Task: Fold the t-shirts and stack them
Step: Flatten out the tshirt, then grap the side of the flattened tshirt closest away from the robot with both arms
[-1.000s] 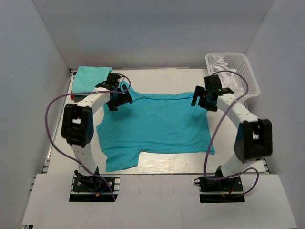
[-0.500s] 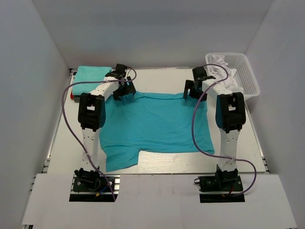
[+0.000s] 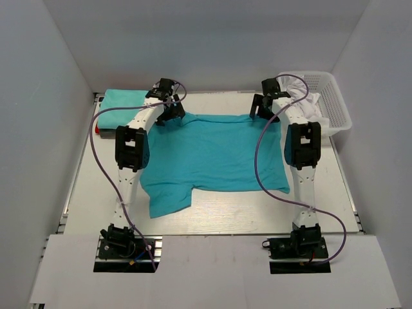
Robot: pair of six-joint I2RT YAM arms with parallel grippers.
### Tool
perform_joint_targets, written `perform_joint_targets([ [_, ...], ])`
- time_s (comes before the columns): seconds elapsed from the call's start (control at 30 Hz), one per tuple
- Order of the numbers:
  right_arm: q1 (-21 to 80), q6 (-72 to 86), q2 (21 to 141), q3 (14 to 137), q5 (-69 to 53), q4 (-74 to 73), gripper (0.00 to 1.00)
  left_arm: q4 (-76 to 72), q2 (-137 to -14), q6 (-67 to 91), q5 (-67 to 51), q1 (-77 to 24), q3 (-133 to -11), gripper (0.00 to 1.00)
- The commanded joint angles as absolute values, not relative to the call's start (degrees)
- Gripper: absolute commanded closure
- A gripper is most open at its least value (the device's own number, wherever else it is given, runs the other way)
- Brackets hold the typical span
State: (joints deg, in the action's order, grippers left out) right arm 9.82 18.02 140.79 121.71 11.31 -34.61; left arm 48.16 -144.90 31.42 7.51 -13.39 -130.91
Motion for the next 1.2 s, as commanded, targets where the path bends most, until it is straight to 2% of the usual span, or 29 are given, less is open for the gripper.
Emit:
perform_joint_targets([
  [0.0,8.8,18.0,142.6,125.9,8.0,-35.8,0.1,48.7,-148.3,30.3,5.5,-12.8,-132.1,0.0],
  [0.23,10.1,12.4,129.0,120.3,2.0,-29.2,0.1,45.9,-138.9,26.8,5.6,-12.8,-131.0,0.0],
  [0.4,13.0,9.8,114.5,110.2,1.8,-25.1,0.1,49.6,-125.1,27.4,8.6,-13.9,-123.5,0.0],
  [0.5,14.8,12.2,105.0,93.6,0.7,-21.2,0.1,53.3,-114.4,32.7,9.9,-13.9,-108.6,0.0],
  [0.53,15.1,13.1,103.0,93.5,0.6,-20.5,0.1,54.6,-111.5,34.1,9.2,-13.9,-104.9,0.0],
  [0.57,15.2,16.0,97.2,88.2,0.5,-19.9,0.1,56.0,-108.5,35.2,9.2,-13.9,-100.9,0.0],
  [0.77,14.7,24.5,79.5,60.6,-1.1,-12.2,0.1,52.2,-79.9,45.3,2.0,-13.9,-58.9,0.0],
  [0.93,14.5,25.9,71.2,52.9,-0.8,-14.9,0.1,53.1,-66.1,51.9,-0.2,-14.4,-41.9,0.0],
  [1.17,14.3,27.6,71.0,51.3,-3.0,-17.6,0.1,54.3,-61.2,54.6,-1.7,-14.4,-34.2,0.0],
])
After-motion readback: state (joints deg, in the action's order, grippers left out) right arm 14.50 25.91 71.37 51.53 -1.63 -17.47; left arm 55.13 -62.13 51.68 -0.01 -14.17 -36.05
